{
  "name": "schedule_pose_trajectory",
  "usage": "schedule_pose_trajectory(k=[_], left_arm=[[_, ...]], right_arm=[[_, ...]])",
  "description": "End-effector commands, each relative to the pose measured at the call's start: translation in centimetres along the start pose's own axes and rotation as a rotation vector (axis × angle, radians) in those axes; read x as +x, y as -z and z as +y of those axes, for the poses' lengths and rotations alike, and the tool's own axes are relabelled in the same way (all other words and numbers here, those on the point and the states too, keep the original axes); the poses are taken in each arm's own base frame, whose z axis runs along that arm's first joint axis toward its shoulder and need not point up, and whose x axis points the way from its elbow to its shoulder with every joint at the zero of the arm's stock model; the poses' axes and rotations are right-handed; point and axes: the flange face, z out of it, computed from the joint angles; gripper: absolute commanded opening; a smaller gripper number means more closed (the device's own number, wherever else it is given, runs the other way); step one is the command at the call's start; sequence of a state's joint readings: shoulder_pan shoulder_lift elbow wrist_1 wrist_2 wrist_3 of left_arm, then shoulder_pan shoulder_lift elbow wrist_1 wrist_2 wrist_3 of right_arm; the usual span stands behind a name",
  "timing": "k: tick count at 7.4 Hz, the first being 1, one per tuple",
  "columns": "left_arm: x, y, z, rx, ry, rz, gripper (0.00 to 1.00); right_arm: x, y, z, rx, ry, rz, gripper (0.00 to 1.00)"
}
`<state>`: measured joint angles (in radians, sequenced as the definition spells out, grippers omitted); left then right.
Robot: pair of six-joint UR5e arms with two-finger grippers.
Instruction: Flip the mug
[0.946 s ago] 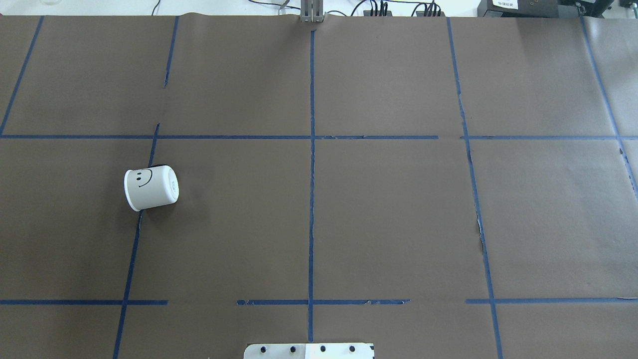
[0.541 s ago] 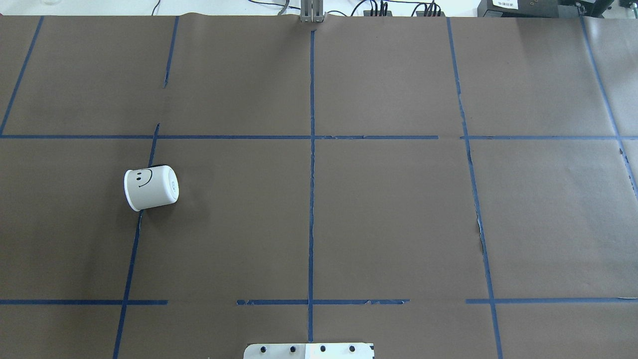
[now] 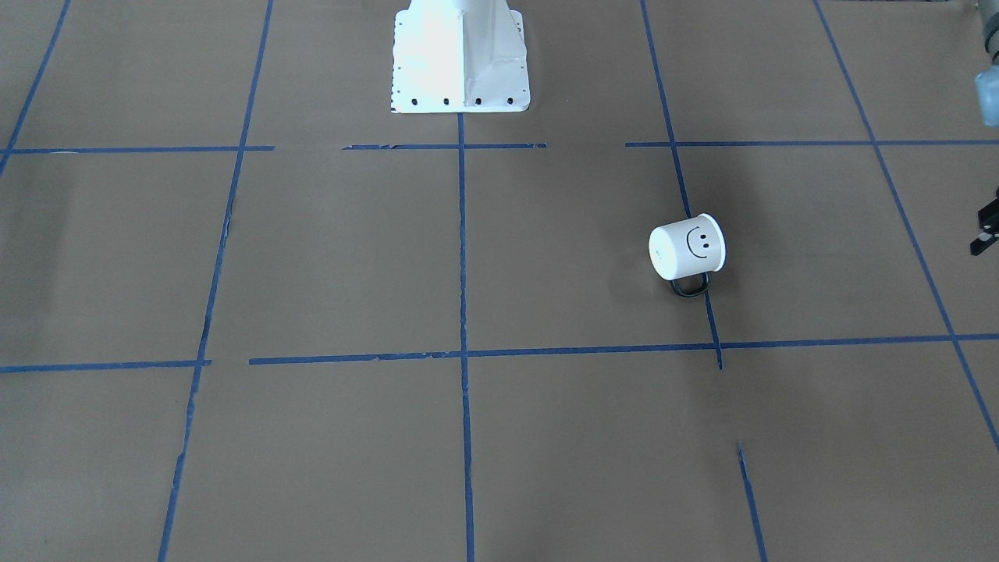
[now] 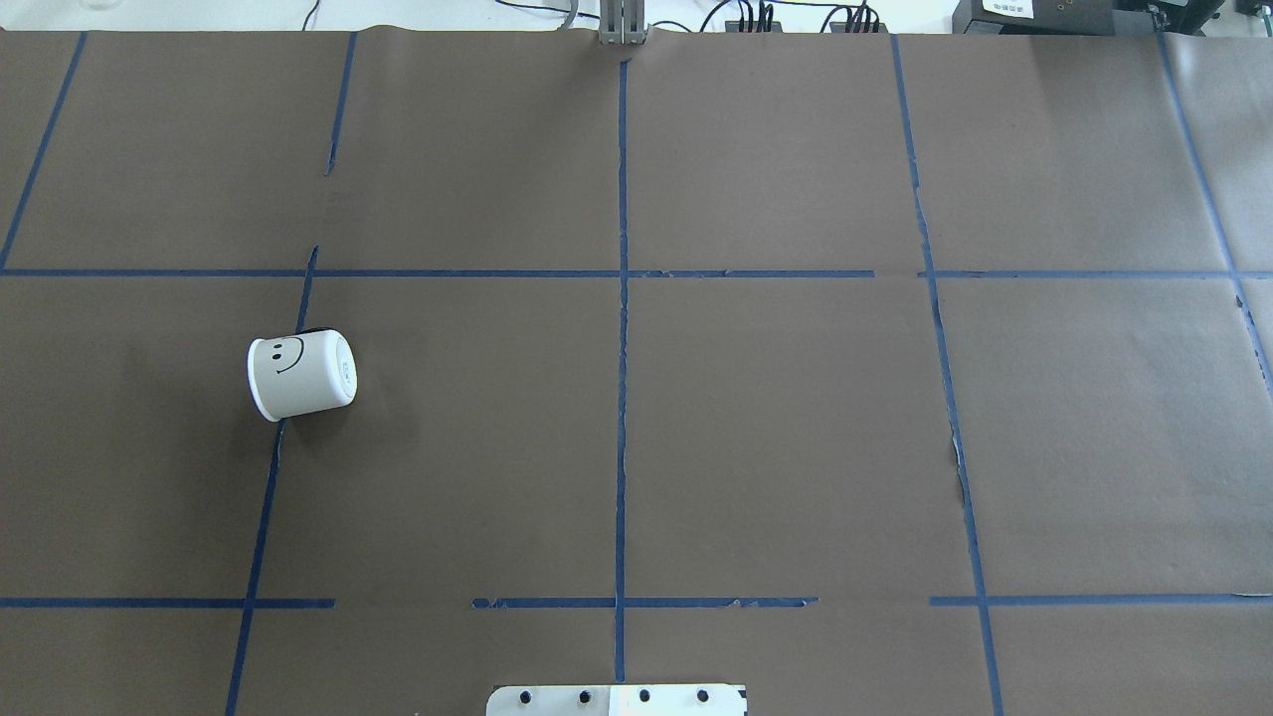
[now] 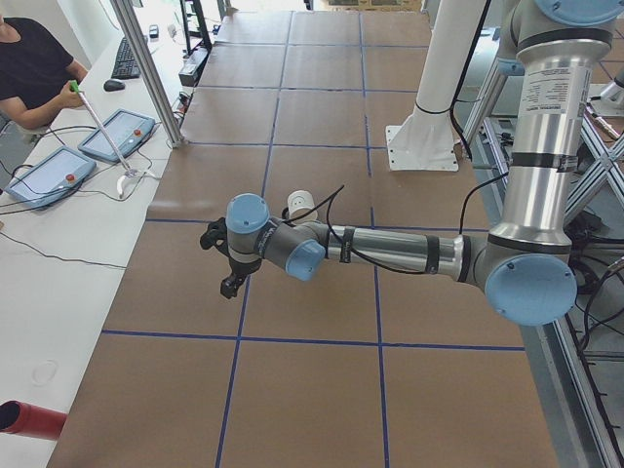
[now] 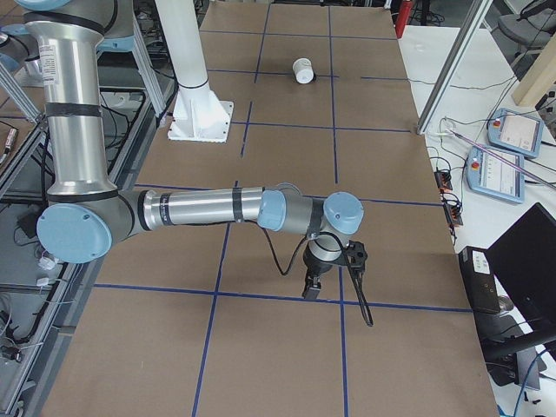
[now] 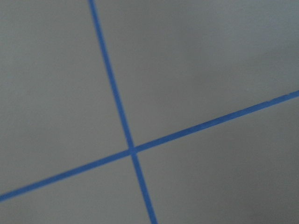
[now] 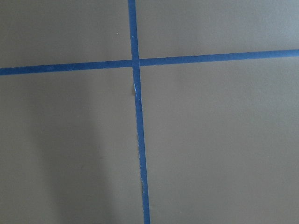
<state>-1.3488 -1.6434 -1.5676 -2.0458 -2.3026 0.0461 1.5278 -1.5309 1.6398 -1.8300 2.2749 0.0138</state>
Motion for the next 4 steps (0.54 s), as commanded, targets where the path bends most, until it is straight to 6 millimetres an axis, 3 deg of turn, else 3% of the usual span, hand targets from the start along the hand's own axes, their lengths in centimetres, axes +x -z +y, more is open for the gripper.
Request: schedule_pose_trajectory(k=[1,2,3,4], left_arm=[[2.2,-2.1,-2.6,0.056,0.051,0.007,1.0],[3.1,-2.3,-2.5,0.079,0.159,0.103,1.0],[5.4,-4.3,-2.6,0.065,0.198,0.177,1.0],[7.1,-3.9,-2.8,0.087,0.335,0.257,1.0]], right_arm=[[0.0,0.0,0.0,0.0,0.0,0.0,1.0],[0.0,0.0,0.0,0.0,0.0,0.0,1.0],[0.0,0.0,0.0,0.0,0.0,0.0,1.0],[0.0,0.0,0.0,0.0,0.0,0.0,1.0]])
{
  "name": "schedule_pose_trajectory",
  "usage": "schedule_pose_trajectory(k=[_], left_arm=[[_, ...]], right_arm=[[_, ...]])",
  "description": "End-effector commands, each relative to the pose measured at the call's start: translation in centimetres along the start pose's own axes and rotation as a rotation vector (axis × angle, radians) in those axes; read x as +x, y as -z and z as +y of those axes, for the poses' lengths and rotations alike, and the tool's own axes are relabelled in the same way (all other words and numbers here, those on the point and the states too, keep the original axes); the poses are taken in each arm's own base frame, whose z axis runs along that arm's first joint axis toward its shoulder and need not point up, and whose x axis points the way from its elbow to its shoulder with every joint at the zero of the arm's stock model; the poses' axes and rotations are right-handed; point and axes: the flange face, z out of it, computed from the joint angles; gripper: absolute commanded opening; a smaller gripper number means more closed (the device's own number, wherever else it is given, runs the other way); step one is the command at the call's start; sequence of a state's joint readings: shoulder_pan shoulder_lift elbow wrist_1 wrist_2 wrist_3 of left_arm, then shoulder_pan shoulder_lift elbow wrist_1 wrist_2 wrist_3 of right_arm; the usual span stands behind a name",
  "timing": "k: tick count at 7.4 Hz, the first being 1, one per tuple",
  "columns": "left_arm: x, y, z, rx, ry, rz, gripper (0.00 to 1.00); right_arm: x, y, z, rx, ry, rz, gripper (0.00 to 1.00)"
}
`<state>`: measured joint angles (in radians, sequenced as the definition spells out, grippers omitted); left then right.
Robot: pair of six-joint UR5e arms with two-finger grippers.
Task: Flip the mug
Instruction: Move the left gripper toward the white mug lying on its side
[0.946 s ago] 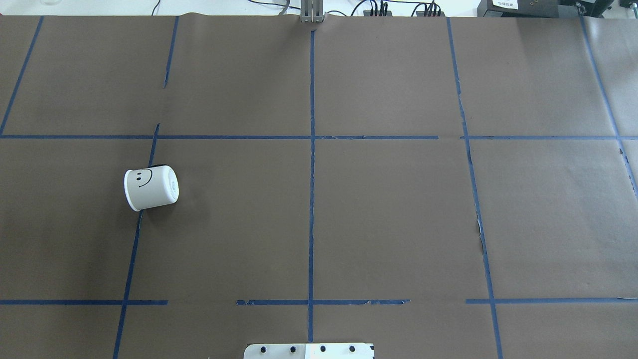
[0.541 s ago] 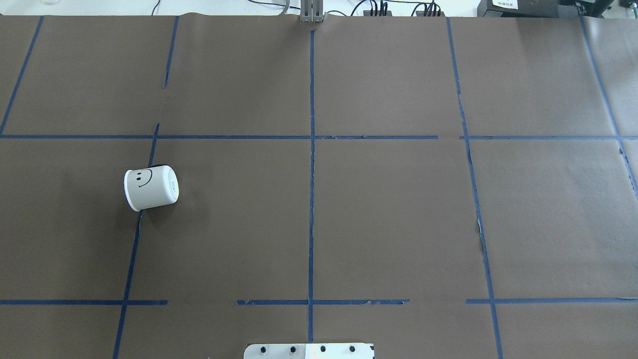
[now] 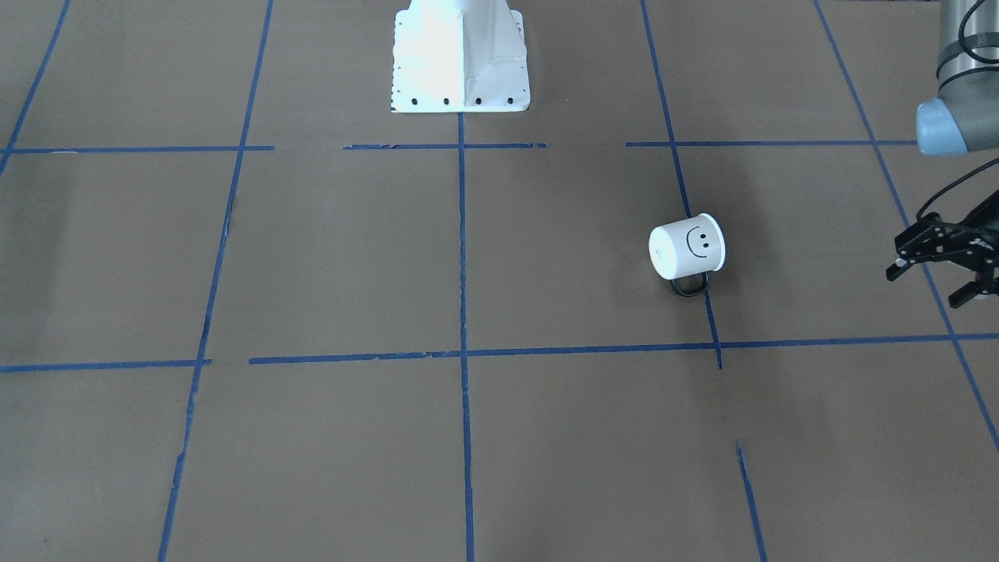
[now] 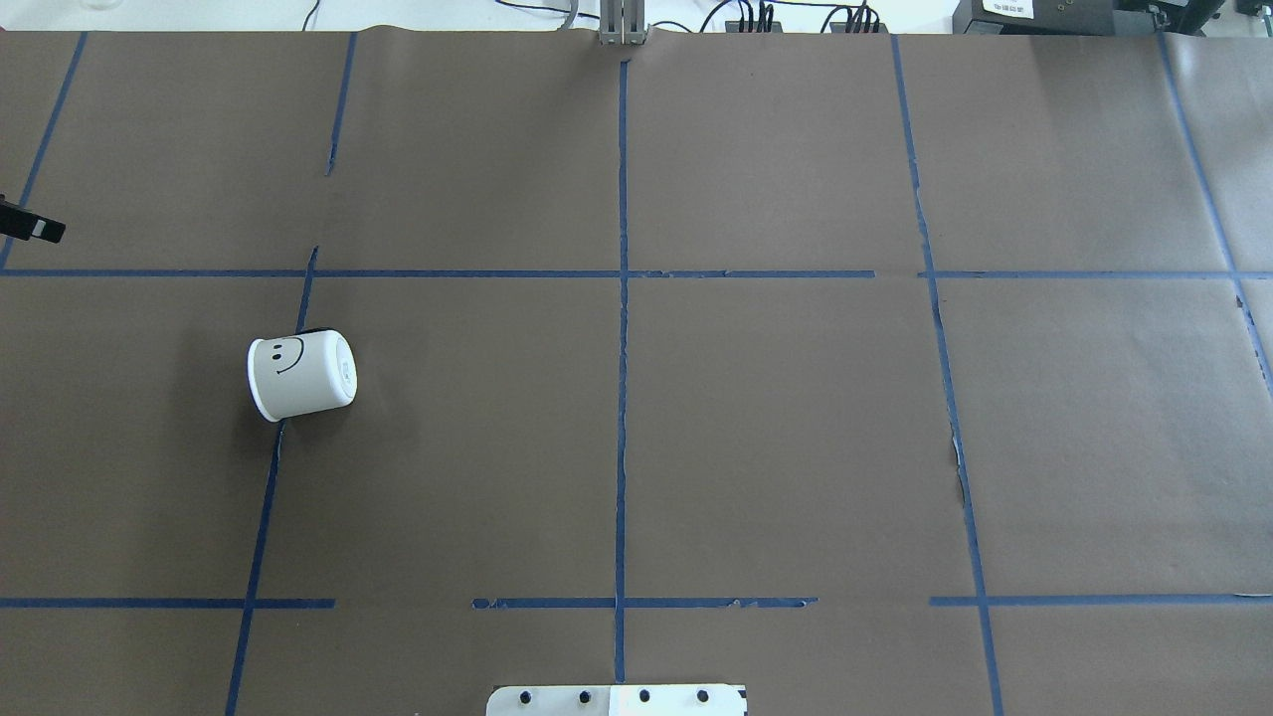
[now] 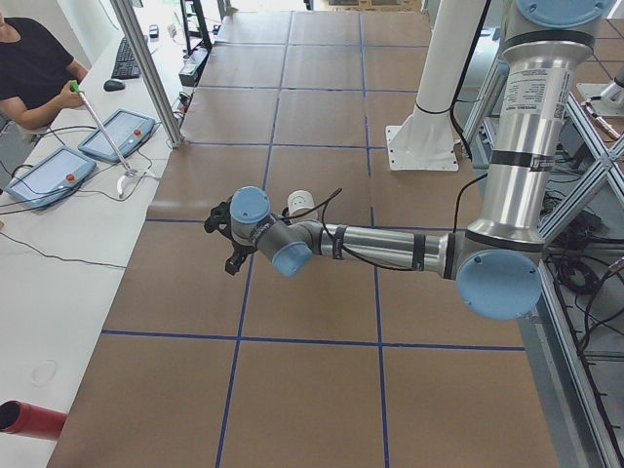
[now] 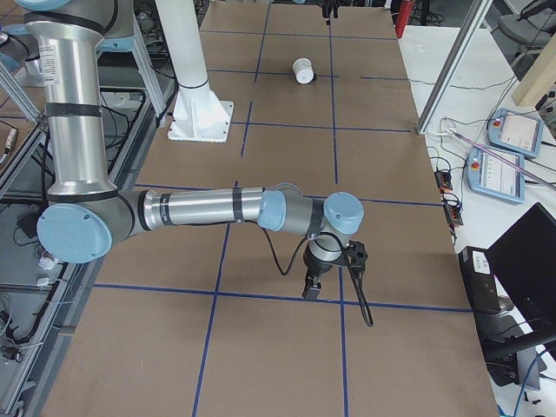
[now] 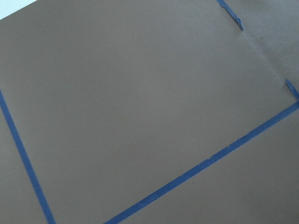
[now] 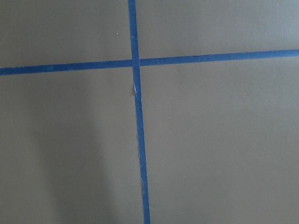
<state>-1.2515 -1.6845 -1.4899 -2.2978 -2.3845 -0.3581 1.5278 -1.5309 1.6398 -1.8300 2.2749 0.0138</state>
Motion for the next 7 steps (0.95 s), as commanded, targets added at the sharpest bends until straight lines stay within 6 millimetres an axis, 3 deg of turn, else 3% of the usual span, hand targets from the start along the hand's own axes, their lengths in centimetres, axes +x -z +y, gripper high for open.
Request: schedule_pose_trajectory(k=[1,2,4,5,7], left_arm=[[4.5,-1.7,1.6,0.024,0.222,0.18,1.0],[5.4,-1.8,4.2,0.048,0.304,0.24,1.0],[5.3,-2.7,9.1,0.098,0.465,0.357,1.0],[6.6,-3.8,10.8,0.124,0.555,0.398,1.0],[9.6,-5.6,11.8,0.138,0.693,0.48,1.0]], right_arm=[[0.0,0.0,0.0,0.0,0.0,0.0,1.0],[0.0,0.0,0.0,0.0,0.0,0.0,1.0],[0.0,0.0,0.0,0.0,0.0,0.0,1.0],[0.0,0.0,0.0,0.0,0.0,0.0,1.0],[0.0,0.0,0.0,0.0,0.0,0.0,1.0]])
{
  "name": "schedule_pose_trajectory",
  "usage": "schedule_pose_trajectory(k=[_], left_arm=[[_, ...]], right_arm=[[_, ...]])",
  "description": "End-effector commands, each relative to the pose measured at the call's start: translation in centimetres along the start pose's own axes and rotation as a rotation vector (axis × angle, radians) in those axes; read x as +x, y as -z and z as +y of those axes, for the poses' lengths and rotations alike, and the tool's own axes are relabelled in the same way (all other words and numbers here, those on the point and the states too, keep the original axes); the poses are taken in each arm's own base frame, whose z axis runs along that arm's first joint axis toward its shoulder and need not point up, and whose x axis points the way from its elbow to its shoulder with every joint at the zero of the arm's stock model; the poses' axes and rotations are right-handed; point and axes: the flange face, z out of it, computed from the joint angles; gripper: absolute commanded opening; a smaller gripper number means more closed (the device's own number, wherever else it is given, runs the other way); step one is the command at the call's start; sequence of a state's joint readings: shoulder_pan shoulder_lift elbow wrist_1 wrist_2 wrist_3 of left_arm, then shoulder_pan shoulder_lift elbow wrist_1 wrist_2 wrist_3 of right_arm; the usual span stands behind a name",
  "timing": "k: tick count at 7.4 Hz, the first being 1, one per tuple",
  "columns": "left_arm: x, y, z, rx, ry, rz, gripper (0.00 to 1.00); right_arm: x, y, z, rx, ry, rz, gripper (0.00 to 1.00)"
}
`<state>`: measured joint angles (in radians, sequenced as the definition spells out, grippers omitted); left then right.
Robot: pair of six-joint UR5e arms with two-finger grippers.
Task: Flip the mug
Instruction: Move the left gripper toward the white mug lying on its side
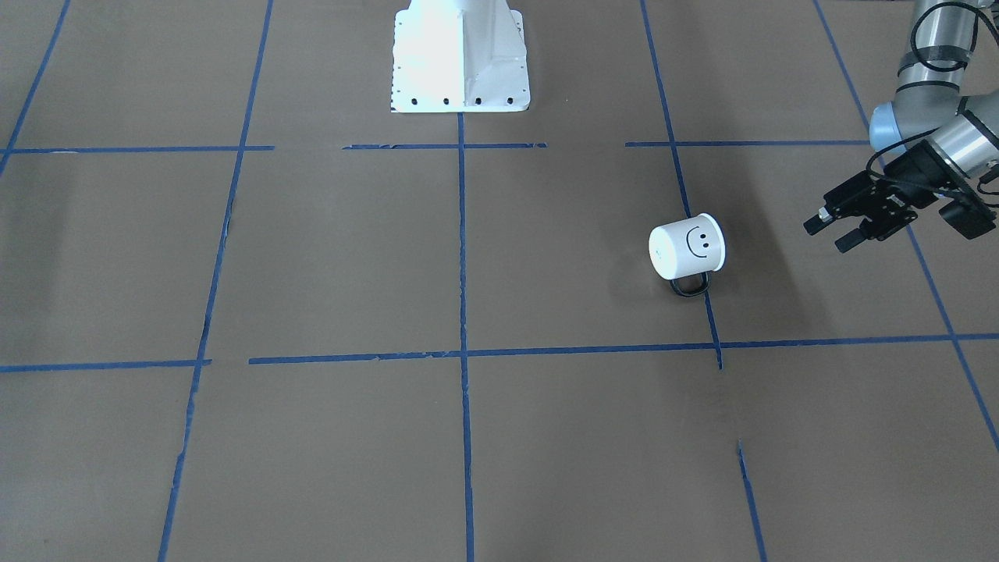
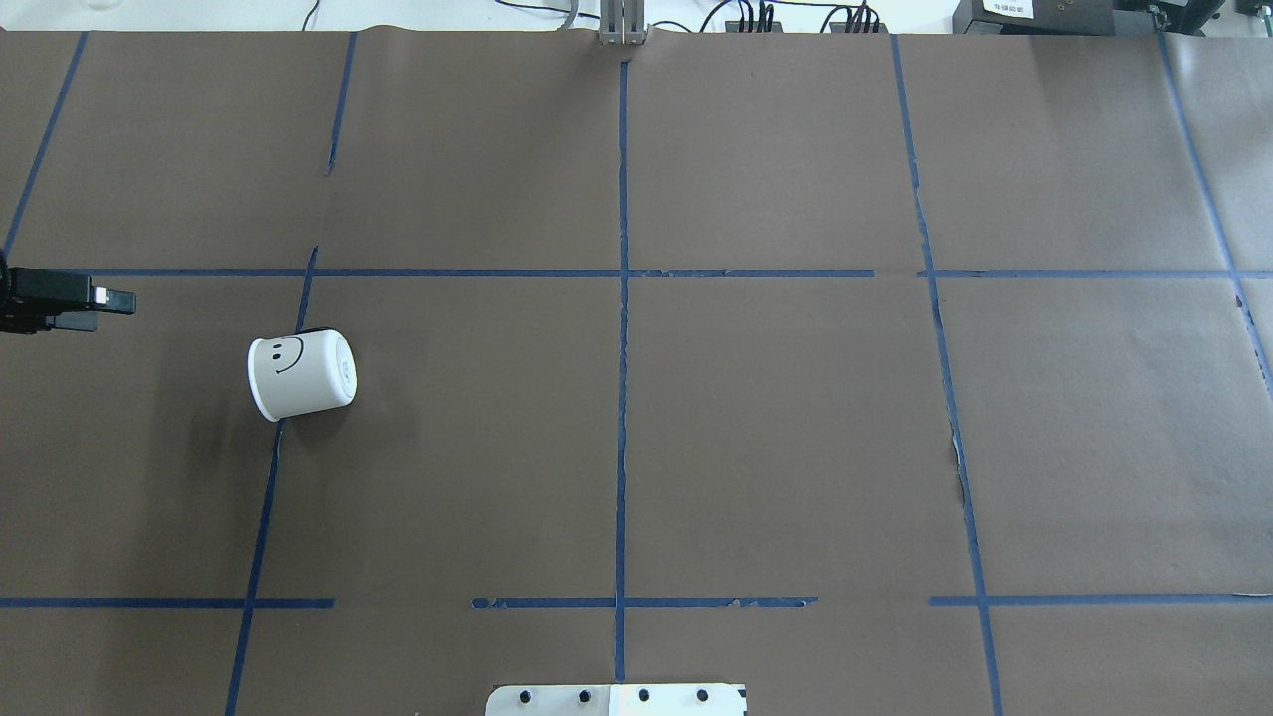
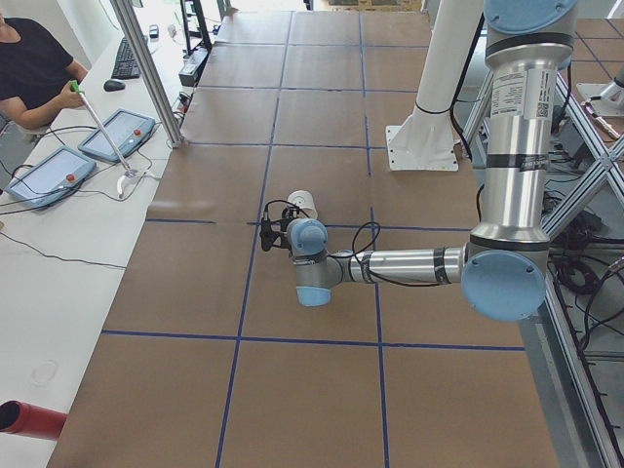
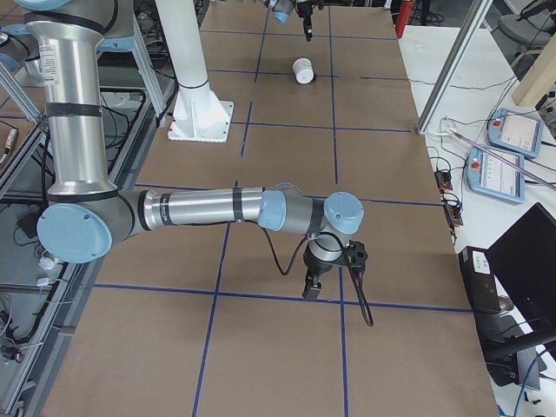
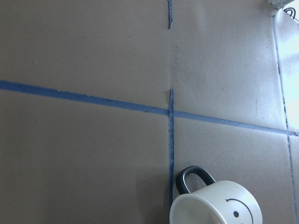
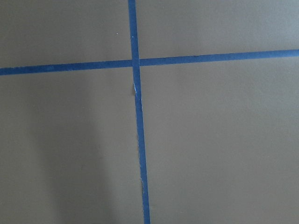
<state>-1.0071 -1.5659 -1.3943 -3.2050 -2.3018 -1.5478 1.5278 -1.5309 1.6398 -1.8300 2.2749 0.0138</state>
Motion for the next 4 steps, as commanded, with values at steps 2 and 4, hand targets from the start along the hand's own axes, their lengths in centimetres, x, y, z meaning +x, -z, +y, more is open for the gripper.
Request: schedule_pose_trajectory(k=[2,4], left_arm=[[1.4,-5.2,4.9,0.085,0.179,0.149,1.0],[1.7,-6.0,5.7,0.126,0.185,0.189,1.0]], right_arm=[[0.0,0.0,0.0,0.0,0.0,0.0,1.0],[-0.1,0.1,-0.1,0.001,0.001,0.0,1.0]])
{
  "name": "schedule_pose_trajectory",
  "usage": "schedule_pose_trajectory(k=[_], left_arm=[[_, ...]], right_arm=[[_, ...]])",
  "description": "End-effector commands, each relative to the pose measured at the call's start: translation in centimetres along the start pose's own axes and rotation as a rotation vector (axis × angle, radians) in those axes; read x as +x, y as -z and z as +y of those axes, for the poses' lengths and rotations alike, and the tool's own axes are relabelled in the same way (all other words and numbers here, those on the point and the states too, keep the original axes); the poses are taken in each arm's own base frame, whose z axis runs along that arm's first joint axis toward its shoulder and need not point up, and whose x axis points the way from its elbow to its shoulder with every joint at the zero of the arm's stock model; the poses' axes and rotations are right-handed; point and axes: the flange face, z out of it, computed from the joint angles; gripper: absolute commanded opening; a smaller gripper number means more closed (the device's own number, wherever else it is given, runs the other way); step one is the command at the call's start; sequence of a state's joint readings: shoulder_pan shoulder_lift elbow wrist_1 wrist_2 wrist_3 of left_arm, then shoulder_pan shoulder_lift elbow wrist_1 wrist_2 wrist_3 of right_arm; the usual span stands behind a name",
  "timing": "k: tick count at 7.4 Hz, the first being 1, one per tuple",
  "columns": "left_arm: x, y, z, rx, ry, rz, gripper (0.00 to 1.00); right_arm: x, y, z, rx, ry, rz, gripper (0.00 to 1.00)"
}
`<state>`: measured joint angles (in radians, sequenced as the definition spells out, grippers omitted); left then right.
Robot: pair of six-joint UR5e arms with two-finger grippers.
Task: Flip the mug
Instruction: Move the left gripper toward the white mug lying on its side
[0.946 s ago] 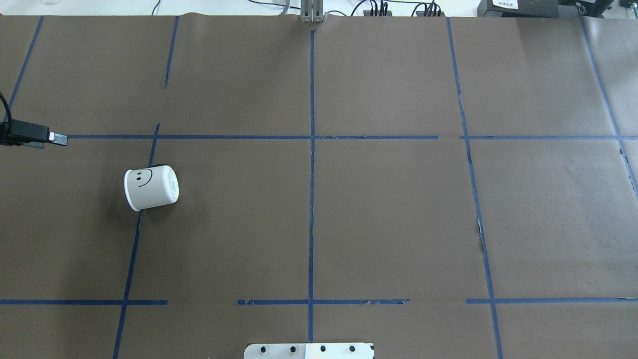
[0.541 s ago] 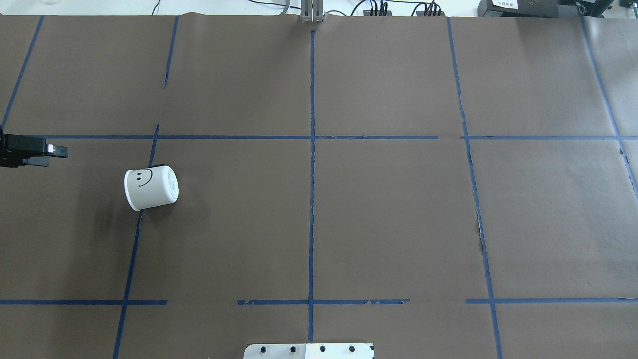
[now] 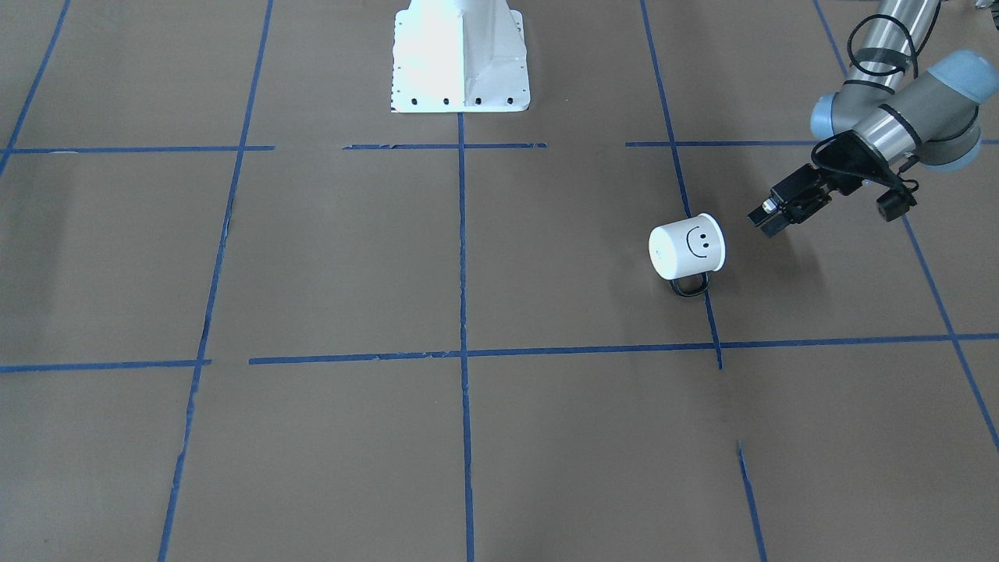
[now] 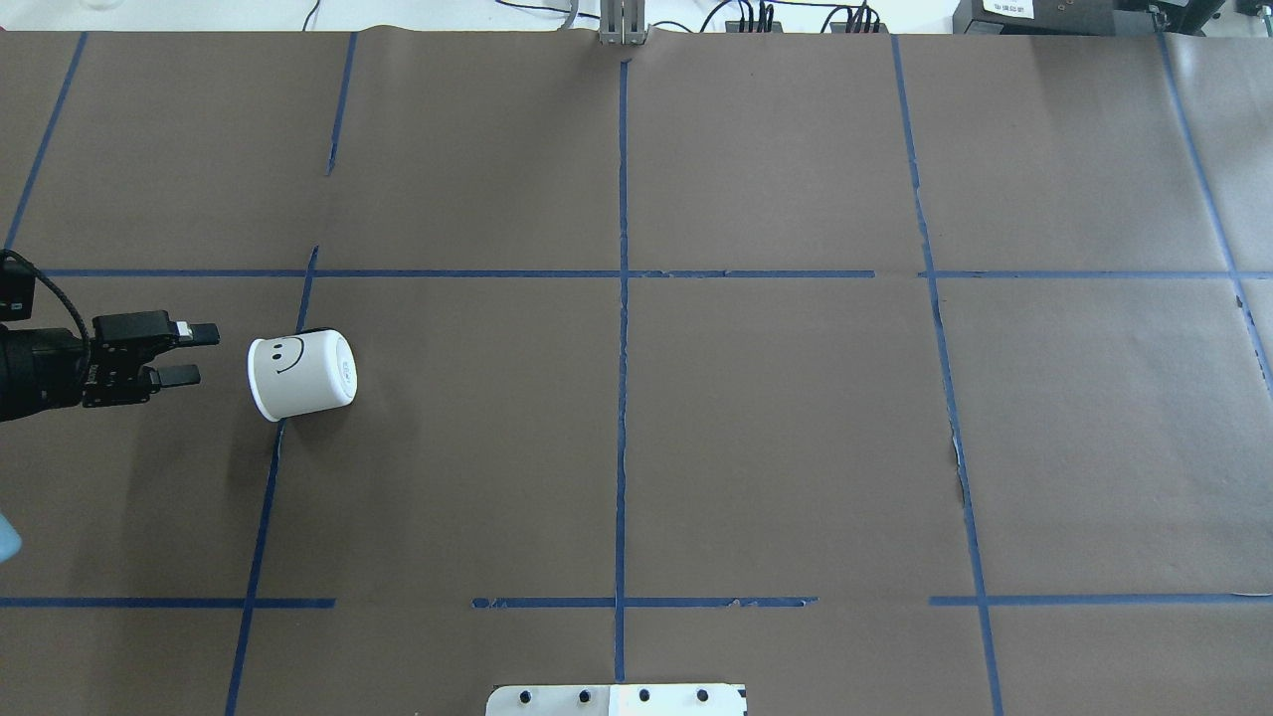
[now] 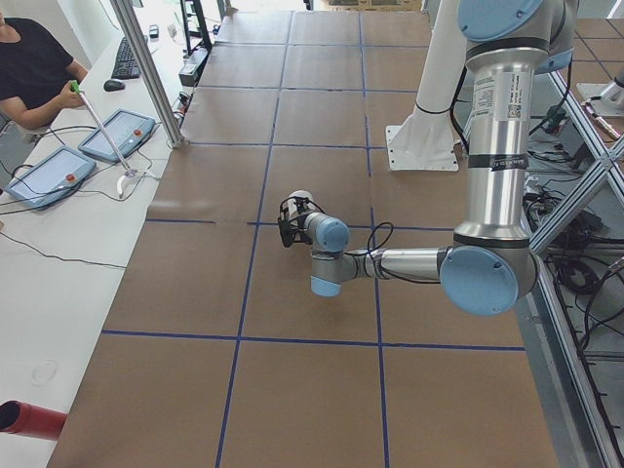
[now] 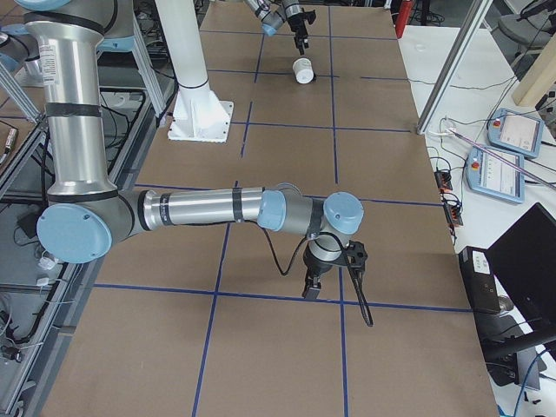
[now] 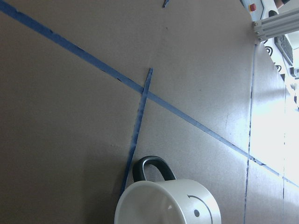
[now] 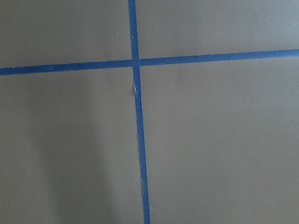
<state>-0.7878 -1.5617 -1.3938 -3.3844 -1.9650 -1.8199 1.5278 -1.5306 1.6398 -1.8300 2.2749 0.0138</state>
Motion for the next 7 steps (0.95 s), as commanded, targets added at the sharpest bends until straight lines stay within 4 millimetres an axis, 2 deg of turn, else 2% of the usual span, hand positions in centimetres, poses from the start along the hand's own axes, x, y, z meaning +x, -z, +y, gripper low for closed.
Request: schedule_pose_trajectory(k=[1,3,6,7], left_arm=[[0.3,-0.9,1.0,0.024,0.061,0.052,1.0],[0.5,-3.0,2.7,0.052,0.078,0.076,1.0],[1.3,-4.4,3.3,0.053,0.076,0.099,1.0],[1.2,-5.3,4.2,0.059,0.08,0.105,1.0]], right_arm=[[0.0,0.0,0.0,0.0,0.0,0.0,1.0],[0.0,0.0,0.0,0.0,0.0,0.0,1.0],[0.0,0.0,0.0,0.0,0.0,0.0,1.0],[0.0,0.0,0.0,0.0,0.0,0.0,1.0]])
